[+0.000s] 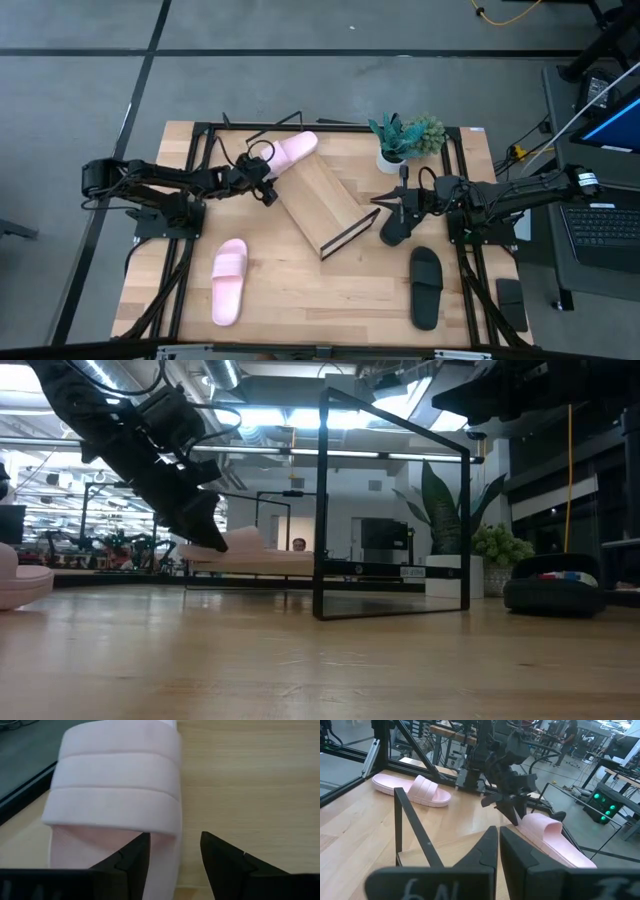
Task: Pick and place slides into the shelf
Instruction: Put the top pink slide on the shelf
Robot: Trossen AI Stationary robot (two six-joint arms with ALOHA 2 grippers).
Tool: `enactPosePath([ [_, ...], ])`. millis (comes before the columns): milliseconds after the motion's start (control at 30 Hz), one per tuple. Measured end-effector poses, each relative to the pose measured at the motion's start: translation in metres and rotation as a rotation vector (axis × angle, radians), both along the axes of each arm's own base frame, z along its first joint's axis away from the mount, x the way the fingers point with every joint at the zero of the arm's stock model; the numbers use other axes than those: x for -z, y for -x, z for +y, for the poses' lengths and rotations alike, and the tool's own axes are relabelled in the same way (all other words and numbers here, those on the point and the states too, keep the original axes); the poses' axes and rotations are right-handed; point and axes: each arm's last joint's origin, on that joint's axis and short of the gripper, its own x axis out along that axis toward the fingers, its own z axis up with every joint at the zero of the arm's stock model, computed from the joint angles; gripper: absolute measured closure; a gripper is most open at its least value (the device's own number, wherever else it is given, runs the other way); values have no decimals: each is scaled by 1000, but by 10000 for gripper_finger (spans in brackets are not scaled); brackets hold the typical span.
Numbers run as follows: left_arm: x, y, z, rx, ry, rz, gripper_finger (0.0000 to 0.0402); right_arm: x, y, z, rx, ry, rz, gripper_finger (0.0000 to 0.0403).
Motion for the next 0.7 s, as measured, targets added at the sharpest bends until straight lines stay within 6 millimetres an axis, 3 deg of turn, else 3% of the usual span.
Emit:
enactPosePath([
  [700, -2, -2, -10, -27, -161, 80, 235, 0, 0, 0, 1, 0, 0, 382],
])
